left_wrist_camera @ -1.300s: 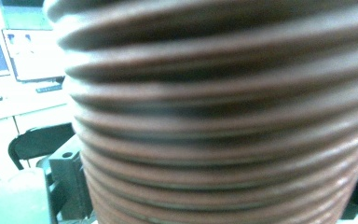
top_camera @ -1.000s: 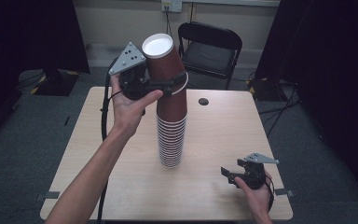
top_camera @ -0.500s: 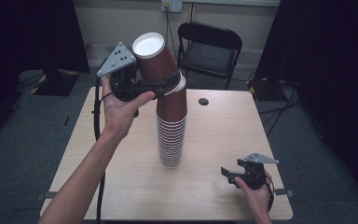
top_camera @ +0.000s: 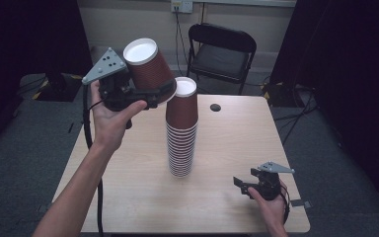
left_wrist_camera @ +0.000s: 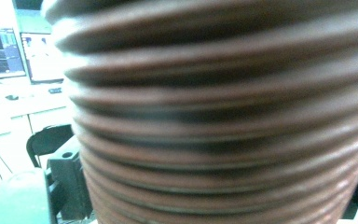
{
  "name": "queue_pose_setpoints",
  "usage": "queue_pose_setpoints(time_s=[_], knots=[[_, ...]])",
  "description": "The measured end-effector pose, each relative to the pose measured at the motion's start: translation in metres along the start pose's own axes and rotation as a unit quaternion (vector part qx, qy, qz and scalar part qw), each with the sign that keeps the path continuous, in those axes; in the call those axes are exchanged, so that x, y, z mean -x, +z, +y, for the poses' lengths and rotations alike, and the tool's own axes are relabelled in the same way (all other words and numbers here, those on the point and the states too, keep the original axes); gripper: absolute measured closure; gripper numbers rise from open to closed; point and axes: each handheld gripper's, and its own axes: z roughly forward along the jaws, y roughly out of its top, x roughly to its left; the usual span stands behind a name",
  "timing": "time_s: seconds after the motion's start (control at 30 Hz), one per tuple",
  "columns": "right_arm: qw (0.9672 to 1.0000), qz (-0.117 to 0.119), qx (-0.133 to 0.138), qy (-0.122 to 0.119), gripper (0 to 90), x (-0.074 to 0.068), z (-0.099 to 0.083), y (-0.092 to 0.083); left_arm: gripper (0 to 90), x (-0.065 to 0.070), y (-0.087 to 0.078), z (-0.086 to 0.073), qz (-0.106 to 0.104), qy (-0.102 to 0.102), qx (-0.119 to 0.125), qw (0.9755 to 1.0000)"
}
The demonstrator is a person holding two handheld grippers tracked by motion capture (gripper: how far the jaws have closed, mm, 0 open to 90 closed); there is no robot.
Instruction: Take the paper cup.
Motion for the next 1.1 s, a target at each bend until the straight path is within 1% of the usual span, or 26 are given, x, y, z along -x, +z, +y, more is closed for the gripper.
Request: queue_pose_setpoints(time_s=[0.07,0.27,0.3,0.37,0.4,0.43,0.5,0.57,0.63,0.67,0.77,0.93,1.03,1.1], knots=[[1.0000,0.001,-0.001,0.001,16.5,-0.001,0.000,0.000,13.4,0.000,-0.005,-0.002,0.007,0.000,-0.001,1.0000],[1.0000,0.000,-0.001,0.001,16.5,0.000,0.000,0.000,13.4,-0.004,-0.013,-0.003,0.013,0.008,-0.007,0.9999],[1.0000,0.000,-0.001,0.001,16.5,0.000,0.000,0.000,13.4,-0.004,-0.015,-0.004,0.014,0.011,-0.012,0.9998],[1.0000,0.001,0.000,0.000,16.6,0.000,0.000,0.000,13.4,-0.004,-0.017,-0.006,0.015,0.011,-0.013,0.9997],[1.0000,0.001,0.001,0.000,16.5,-0.001,0.000,0.000,13.4,-0.005,-0.019,-0.007,0.019,0.013,-0.015,0.9996],[1.0000,0.002,0.001,-0.002,16.6,-0.001,0.000,0.000,13.4,-0.005,-0.021,-0.009,0.028,0.010,-0.015,0.9994],[1.0000,0.001,0.002,-0.005,17.3,-0.002,0.000,0.000,13.3,-0.006,-0.025,-0.014,0.031,0.009,-0.018,0.9993],[1.0000,0.000,0.003,-0.008,19.4,-0.002,0.000,0.000,13.3,-0.008,-0.029,-0.019,0.040,0.009,-0.022,0.9989],[0.9999,-0.001,0.005,-0.012,21.5,-0.004,0.000,-0.001,13.3,-0.011,-0.033,-0.023,0.044,0.009,-0.025,0.9987],[0.9998,-0.002,0.009,-0.018,22.7,-0.005,0.000,-0.001,13.3,-0.012,-0.035,-0.025,0.045,0.010,-0.029,0.9985],[0.9998,-0.003,0.010,-0.020,23.0,-0.006,0.000,0.000,13.2,-0.016,-0.040,-0.033,0.050,0.006,-0.029,0.9983],[0.9996,-0.001,0.012,-0.027,23.9,-0.009,0.000,0.001,13.1,-0.020,-0.045,-0.046,0.048,-0.002,-0.025,0.9986],[0.9995,0.004,0.019,-0.025,24.7,-0.011,-0.001,0.000,13.0,-0.020,-0.047,-0.054,0.050,-0.006,-0.027,0.9984],[0.9994,0.003,0.023,-0.026,25.3,-0.012,0.000,0.000,13.0,-0.019,-0.048,-0.060,0.045,-0.013,-0.028,0.9985]])
